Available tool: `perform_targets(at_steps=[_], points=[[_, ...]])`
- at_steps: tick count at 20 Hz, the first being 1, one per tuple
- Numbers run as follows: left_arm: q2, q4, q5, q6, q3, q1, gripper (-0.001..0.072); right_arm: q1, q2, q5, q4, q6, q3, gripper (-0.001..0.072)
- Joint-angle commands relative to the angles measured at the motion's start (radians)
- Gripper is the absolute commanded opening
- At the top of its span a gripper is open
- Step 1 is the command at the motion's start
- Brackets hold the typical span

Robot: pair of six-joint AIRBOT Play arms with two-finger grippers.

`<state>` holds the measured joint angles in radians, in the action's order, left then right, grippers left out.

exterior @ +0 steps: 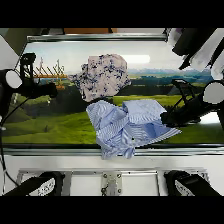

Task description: Fold the clothes and pants, and hang the long-sleeved shirts on hangers.

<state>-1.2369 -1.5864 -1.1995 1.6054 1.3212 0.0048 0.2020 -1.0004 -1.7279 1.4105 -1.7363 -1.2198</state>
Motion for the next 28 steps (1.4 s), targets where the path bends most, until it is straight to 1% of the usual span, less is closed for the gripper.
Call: perform_targets(at_steps=[1, 3, 5, 9, 10, 11, 15, 19, 25, 28], points=[[-0.176, -0.149, 0.062, -0.001, 0.092, 0.018, 0.0633, 0.001, 0.000, 0.000, -0.001, 0.000, 0.000, 0.0015], [-0.276, -0.151, 0.095, -0.001, 0.125, 0.018, 0.0633, 0.001, 0.000, 0.000, -0.001, 0.000, 0.000, 0.0014], [-0.361, -0.206, 0.119, 0.000, 0.143, 0.013, 0.0631, 0.001, 0.000, 0.000, -0.001, 0.000, 0.000, 0.0015], [-0.514, -0.462, 0.130, 0.003, 0.191, -0.039, 0.0631, 0.001, 0.000, 0.000, -0.001, 0.000, 0.000, 0.0015], [-0.547, -0.498, 0.130, 0.013, 0.208, -0.046, 0.0632, 0.001, 0.000, 0.000, -0.001, 0.000, 0.000, 0.0015], [-0.579, -0.507, 0.130, 0.028, 0.228, -0.044, 0.0632, 0.001, 0.000, 0.000, -0.001, 0.000, 0.000, 0.0015], [-0.693, -0.510, 0.121, 0.030, 0.319, -0.011, 0.0631, 0.001, 0.000, 0.000, -0.001, 0.000, 0.000, 0.0014], [-0.758, -0.509, 0.120, 0.035, 0.387, 0.006, 0.0631, 0.001, 0.000, 0.000, -0.001, 0.000, 0.000, 0.0015], [-0.780, -0.509, 0.146, 0.036, 0.398, 0.012, 0.0631, 0.001, 0.000, 0.000, -0.001, 0.000, 0.000, 0.0014], [-0.781, -0.509, 0.146, 0.062, 0.397, 0.011, 0.0630, 0.001, 0.000, 0.000, -0.001, 0.000, 0.000, 0.0014]])
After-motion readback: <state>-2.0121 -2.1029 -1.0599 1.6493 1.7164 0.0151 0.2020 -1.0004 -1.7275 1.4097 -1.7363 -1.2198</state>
